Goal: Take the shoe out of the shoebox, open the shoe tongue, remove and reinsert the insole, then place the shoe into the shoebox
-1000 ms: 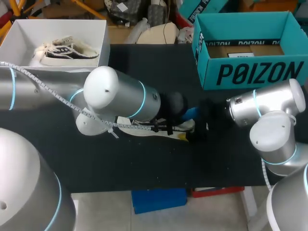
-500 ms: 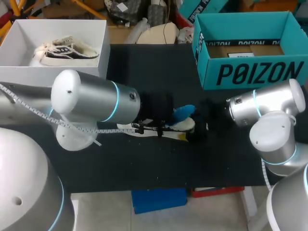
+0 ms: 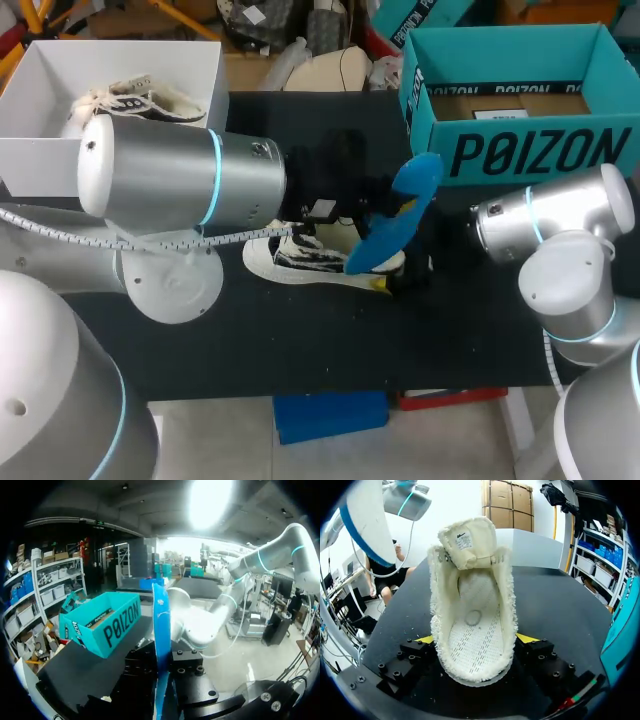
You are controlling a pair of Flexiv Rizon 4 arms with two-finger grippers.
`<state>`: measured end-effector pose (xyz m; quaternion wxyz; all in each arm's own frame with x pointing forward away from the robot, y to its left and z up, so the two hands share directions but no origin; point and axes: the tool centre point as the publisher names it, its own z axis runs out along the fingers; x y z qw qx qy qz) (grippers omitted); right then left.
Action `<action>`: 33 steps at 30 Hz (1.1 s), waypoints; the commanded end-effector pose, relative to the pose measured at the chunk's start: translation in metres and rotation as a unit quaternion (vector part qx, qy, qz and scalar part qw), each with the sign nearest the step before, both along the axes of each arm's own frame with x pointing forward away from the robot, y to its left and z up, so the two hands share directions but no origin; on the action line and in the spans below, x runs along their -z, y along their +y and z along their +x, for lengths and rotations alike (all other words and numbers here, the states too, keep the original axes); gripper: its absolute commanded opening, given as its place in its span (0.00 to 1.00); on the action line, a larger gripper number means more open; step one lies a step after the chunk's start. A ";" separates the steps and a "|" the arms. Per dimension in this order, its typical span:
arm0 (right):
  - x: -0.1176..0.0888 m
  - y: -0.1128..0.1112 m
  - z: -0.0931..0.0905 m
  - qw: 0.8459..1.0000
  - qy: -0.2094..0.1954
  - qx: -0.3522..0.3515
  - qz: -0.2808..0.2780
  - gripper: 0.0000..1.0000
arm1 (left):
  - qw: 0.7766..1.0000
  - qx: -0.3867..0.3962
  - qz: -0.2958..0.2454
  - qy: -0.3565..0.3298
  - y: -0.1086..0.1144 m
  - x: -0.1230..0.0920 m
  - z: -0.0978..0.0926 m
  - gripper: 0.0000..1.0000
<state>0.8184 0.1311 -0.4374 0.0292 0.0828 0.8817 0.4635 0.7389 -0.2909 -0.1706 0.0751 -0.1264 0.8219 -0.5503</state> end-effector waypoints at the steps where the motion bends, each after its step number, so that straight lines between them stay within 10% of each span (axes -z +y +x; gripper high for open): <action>1: 0.003 0.000 -0.001 1.000 0.001 0.001 -0.001 0.00 | 0.977 0.148 -0.093 0.121 0.039 -0.030 -0.010 0.00; 5: 0.003 0.000 -0.001 1.000 0.001 0.001 -0.001 0.00 | 0.954 0.166 -0.122 0.218 0.051 -0.052 -0.010 0.00; 25: 0.003 0.000 -0.001 1.000 0.001 0.001 -0.001 0.00 | 0.954 0.166 -0.122 0.218 0.051 -0.052 -0.010 0.00; 33: 0.003 0.000 -0.001 1.000 0.001 0.001 -0.001 0.00 | 0.938 0.212 -0.170 0.217 0.053 -0.107 -0.014 0.00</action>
